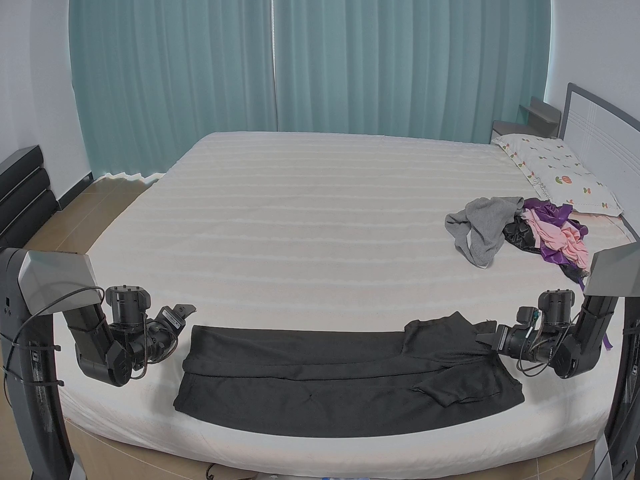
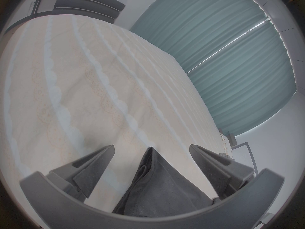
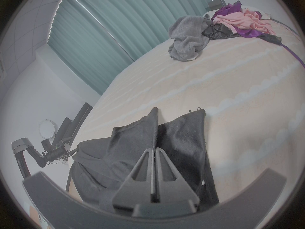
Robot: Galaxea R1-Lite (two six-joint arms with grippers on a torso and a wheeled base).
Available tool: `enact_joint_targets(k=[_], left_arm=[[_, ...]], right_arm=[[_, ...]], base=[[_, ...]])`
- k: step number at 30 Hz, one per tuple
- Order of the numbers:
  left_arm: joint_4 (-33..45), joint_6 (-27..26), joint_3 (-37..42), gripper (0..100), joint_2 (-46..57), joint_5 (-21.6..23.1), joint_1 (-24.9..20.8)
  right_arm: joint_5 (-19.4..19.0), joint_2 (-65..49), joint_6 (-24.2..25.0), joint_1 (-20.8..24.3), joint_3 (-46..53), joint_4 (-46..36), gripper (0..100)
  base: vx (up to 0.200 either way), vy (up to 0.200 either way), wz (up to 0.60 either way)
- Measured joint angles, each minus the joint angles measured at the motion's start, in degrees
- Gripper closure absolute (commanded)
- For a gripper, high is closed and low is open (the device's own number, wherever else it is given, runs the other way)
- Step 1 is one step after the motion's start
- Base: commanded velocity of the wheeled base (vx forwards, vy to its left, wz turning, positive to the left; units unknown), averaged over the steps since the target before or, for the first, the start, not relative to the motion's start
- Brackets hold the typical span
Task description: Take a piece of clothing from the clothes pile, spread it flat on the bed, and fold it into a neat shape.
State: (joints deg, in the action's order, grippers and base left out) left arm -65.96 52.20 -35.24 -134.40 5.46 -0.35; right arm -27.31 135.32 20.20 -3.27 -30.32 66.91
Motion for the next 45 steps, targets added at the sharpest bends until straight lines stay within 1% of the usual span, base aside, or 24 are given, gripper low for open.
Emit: enact_joint_targets(k=[9, 16, 17, 21, 25, 28, 31, 35, 41, 42, 45], left_arm=[[-0.02, -0.04, 0.82, 0, 0.24, 0.04, -0.09], [0.57, -0.04, 1.54, 0, 0.94, 0.09, -0.22], [0.63, -0.04, 1.78, 0, 1.16, 0.09, -0.27], [1.67, -0.12, 3.38, 0, 3.1, 0.09, -0.38], [7.12, -0.23, 4.93, 0, 5.49, 0.39, -1.07], [12.54, -0.37, 5.64, 0, 7.22, 0.61, -2.49], [15.54, -0.45, 6.03, 0, 8.57, 0.69, -4.33], [16.4, -0.44, 6.22, 0, 9.57, 0.33, -6.06], [16.43, -0.39, 5.89, 0, 9.87, -0.02, -6.81], [16.42, -0.37, 5.81, 100, 9.84, -0.1, -6.84], [16.4, -0.39, 5.69, 100, 9.53, -0.29, -6.91]], right_arm=[[-0.72, -0.56, -0.09, -0.74, 6.23, 6.03, 100], [-0.66, -0.65, -0.48, -0.84, 8.57, 6.9, 100], [-0.66, -0.65, -0.68, -0.89, 8.79, 6.99, 0], [-0.63, -0.67, -1.23, -0.95, 9.35, 6.99, 0], [-0.63, -1.22, -0.3, -1.19, 9.48, 6.96, 0], [-0.41, -2.6, 1.56, -1.46, 9.95, 6.77, 0], [0.11, -4.86, 4.89, -1.66, 11.14, 6.57, 0], [2.66, -8.34, 8.86, -1.69, 14.18, 6.38, 0], [7.25, -11.5, 13.57, -0.67, 17.94, 6.52, 0], [7.96, -11.89, 14.36, -0.26, 18.42, 6.44, 0], [9.17, -12.78, 15.65, 0.71, 19.36, 6.3, 0]], base=[[0.0, 0.0, 0.0], [0.0, 0.0, 0.0], [0.0, 0.0, 0.0], [0.0, 0.0, 0.0], [0.0, 0.0, 0.0], [0.0, 0.0, 0.0], [0.0, 0.0, 0.0], [0.0, 0.0, 0.0], [0.0, 0.0, 0.0], [0.0, 0.0, 0.0], [0.0, 0.0, 0.0]])
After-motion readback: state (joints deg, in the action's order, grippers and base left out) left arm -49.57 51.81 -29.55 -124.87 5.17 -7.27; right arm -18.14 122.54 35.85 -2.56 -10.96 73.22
